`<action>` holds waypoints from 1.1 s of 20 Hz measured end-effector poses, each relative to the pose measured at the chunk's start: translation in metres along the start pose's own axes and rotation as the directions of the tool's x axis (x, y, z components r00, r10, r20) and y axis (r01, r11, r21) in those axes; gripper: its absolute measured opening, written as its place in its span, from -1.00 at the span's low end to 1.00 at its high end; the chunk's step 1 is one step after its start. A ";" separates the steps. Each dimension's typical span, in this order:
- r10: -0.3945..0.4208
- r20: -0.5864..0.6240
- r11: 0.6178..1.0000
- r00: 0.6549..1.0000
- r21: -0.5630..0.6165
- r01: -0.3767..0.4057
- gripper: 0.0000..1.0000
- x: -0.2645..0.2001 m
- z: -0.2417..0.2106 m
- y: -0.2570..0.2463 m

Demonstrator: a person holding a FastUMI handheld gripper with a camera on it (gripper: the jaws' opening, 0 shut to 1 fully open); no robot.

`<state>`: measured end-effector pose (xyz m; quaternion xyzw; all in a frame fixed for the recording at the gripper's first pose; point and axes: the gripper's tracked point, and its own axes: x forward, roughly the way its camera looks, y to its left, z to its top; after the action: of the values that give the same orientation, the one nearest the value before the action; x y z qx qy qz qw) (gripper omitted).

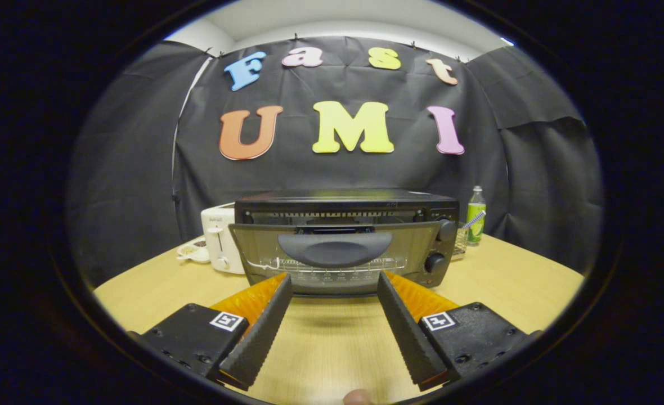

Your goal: Open the toaster oven, put the food inside, and close the toaster oven door.

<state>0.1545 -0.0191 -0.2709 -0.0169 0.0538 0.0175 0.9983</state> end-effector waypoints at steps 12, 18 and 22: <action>0.002 0.038 0.999 0.999 0.049 -0.004 1.00 -0.099 0.112 -0.005; -0.005 0.135 1.000 0.991 0.001 0.005 0.99 -0.159 0.182 -0.003; 0.013 0.174 0.999 0.985 -0.038 -0.006 0.99 -0.196 0.210 0.010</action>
<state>-0.0185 -0.0083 -0.0415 -0.0338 -0.0339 0.0247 0.9986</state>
